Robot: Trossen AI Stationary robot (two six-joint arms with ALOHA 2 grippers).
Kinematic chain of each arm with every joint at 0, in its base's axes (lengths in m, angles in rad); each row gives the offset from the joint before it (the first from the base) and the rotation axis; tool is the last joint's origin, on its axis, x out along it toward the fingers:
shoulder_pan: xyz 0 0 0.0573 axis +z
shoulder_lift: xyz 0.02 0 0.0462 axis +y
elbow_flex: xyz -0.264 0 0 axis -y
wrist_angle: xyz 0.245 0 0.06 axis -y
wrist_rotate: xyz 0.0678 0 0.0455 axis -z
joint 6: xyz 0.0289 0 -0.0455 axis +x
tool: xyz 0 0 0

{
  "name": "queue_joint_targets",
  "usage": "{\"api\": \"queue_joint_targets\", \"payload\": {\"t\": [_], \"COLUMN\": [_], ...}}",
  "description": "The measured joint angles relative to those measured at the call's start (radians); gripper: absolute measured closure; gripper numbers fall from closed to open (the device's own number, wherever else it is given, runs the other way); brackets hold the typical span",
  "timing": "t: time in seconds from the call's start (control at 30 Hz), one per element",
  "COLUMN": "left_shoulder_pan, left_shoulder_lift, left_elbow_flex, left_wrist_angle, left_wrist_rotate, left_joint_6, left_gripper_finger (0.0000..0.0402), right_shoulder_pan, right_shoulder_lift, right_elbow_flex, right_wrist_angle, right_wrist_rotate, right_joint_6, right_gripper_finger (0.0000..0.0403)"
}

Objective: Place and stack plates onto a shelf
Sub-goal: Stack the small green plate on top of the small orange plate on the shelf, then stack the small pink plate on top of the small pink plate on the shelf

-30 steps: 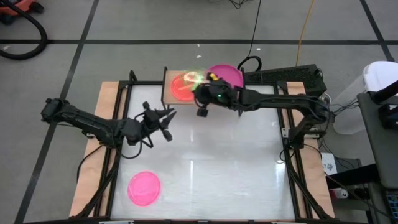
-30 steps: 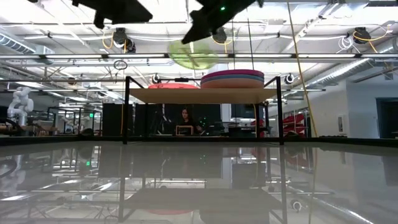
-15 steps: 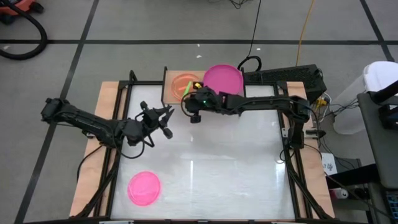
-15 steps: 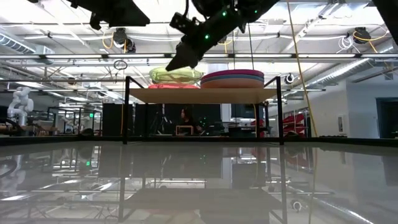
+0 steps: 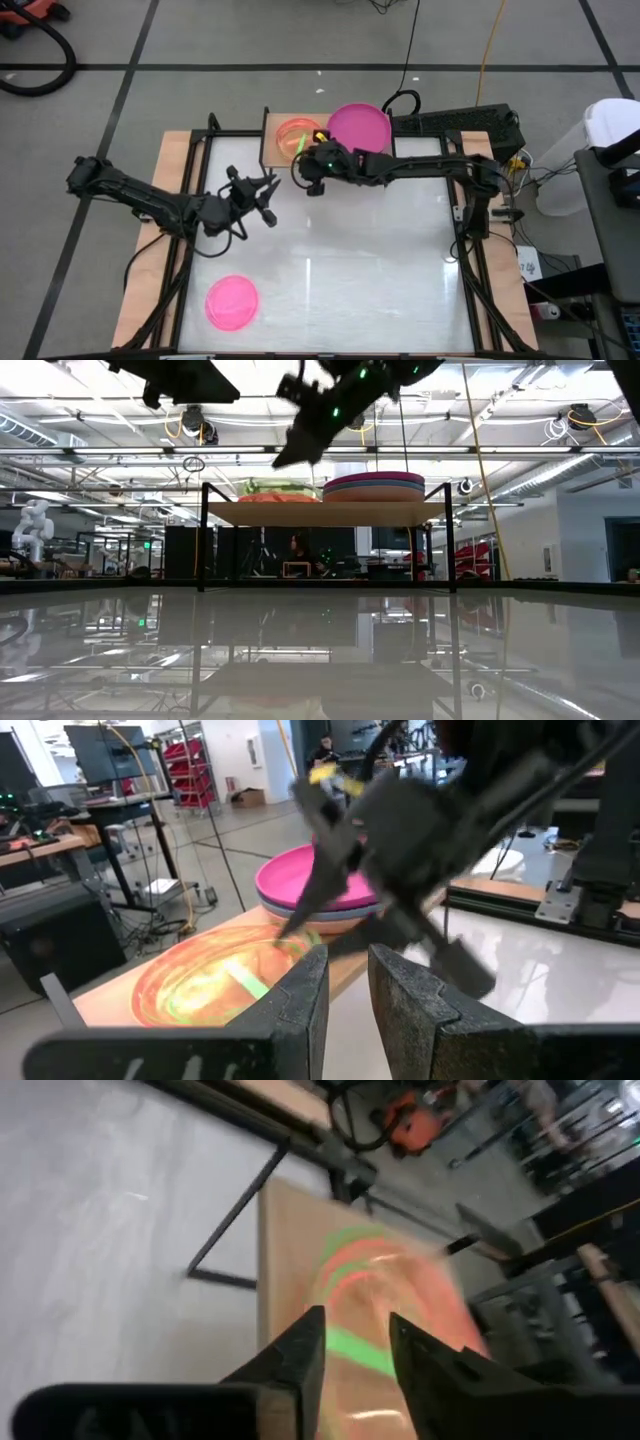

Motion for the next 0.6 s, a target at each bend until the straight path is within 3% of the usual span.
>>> {"api": "queue_joint_targets", "payload": {"t": [0.2, 0.37, 0.5, 0.6], "left_shoulder_pan": [-0.01, -0.013, -0.014, -0.017], "left_shoulder_lift": [0.0, 0.0, 0.0, 0.0], "left_elbow_flex": [0.0, 0.0, 0.0, 0.0], "left_wrist_angle": [0.001, 0.001, 0.0, -0.002], "left_wrist_rotate": [0.001, 0.004, 0.035, 0.072], "left_joint_6": [-0.006, -0.035, -0.044, -0.051], "left_gripper_finger": [0.032, 0.032, 0.032, 0.032], "right_shoulder_pan": [0.103, 0.194, 0.283, 0.371], "right_shoulder_lift": [-0.148, -0.324, -0.481, -0.603], "right_elbow_flex": [-0.002, -0.067, -0.218, -0.395], "right_wrist_angle": [-0.08, -0.176, -0.206, -0.113], "right_wrist_rotate": [0.138, 0.151, 0.107, 0.068], "right_joint_6": [-0.04, 0.038, 0.1, 0.151], "right_gripper_finger": [0.0289, 0.0289, 0.0289, 0.0289]}}
